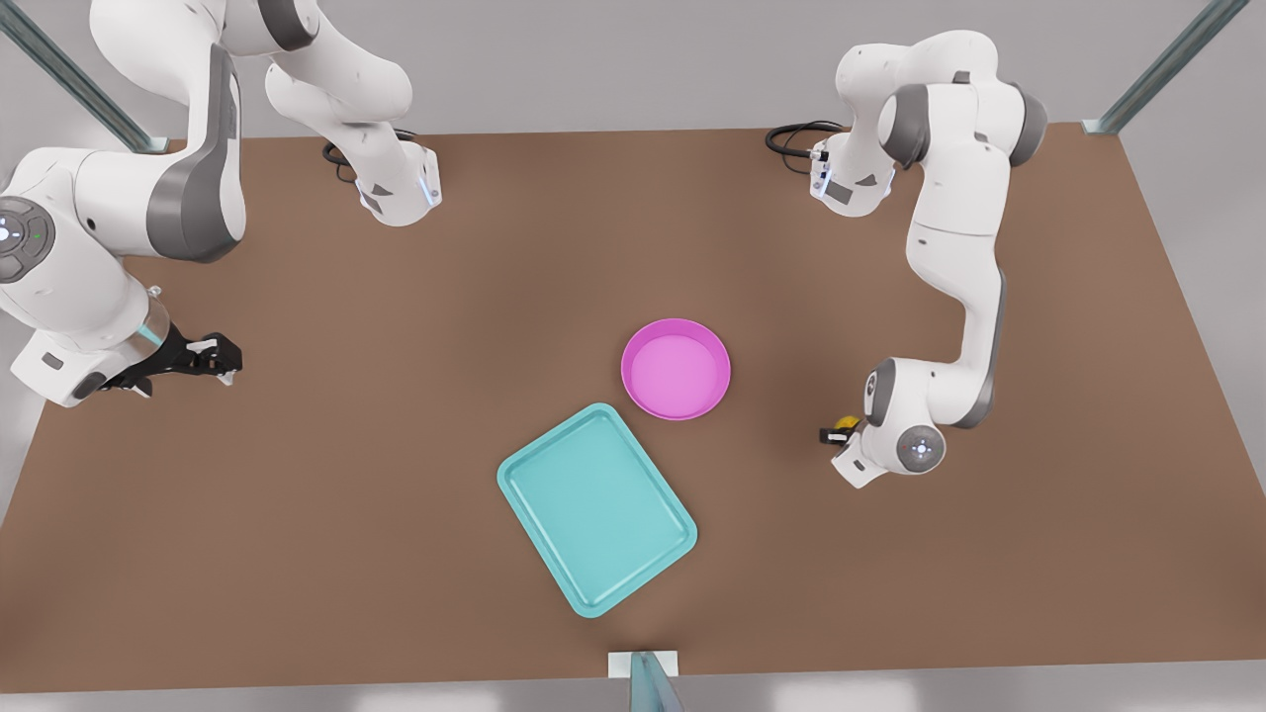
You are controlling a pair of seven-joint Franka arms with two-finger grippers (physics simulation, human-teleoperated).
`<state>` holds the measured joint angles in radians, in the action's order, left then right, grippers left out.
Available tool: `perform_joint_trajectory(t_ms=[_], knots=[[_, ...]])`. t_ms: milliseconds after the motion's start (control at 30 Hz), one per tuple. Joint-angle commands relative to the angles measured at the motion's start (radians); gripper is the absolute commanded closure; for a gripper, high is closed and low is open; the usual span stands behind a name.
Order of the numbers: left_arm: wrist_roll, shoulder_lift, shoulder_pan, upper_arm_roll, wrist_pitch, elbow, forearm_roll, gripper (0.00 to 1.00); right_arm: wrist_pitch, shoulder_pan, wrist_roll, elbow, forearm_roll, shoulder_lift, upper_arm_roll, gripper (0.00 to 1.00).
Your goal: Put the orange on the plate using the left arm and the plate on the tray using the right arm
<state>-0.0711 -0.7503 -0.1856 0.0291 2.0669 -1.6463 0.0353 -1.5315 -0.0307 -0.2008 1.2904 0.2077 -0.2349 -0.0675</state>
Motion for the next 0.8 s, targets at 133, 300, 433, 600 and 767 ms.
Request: perform_joint_trajectory(t_ms=[133, 300, 433, 600, 767], knots=[[0.008, 0.006, 0.0, 0.0, -0.001, 0.0, 0.009, 0.36, 0.001, 0.0, -0.002, 0.0, -0.001, 0.0, 0.0, 0.0], [-0.08, 0.106, -0.061, -0.008, -0.12, 0.0, 0.018, 0.4, 0.001, 0.0, -0.002, -0.002, -0.001, 0.0, 0.0, 0.0], [-0.504, 0.095, -0.293, -0.095, -0.284, 0.117, 0.021, 0.39, 0.001, 0.002, -0.002, 0.0, -0.001, 0.0, 0.0, 0.0], [-0.716, 0.029, -0.337, -0.199, -0.257, 0.177, 0.017, 0.38, 0.002, 0.0, -0.002, 0.0, -0.001, 0.0, 0.0, 0.0], [-0.714, 0.025, -0.336, -0.198, -0.257, 0.18, 0.014, 0.0, 0.004, 0.002, -0.002, 0.0, -0.001, 0.0, 0.0, 0.0]])
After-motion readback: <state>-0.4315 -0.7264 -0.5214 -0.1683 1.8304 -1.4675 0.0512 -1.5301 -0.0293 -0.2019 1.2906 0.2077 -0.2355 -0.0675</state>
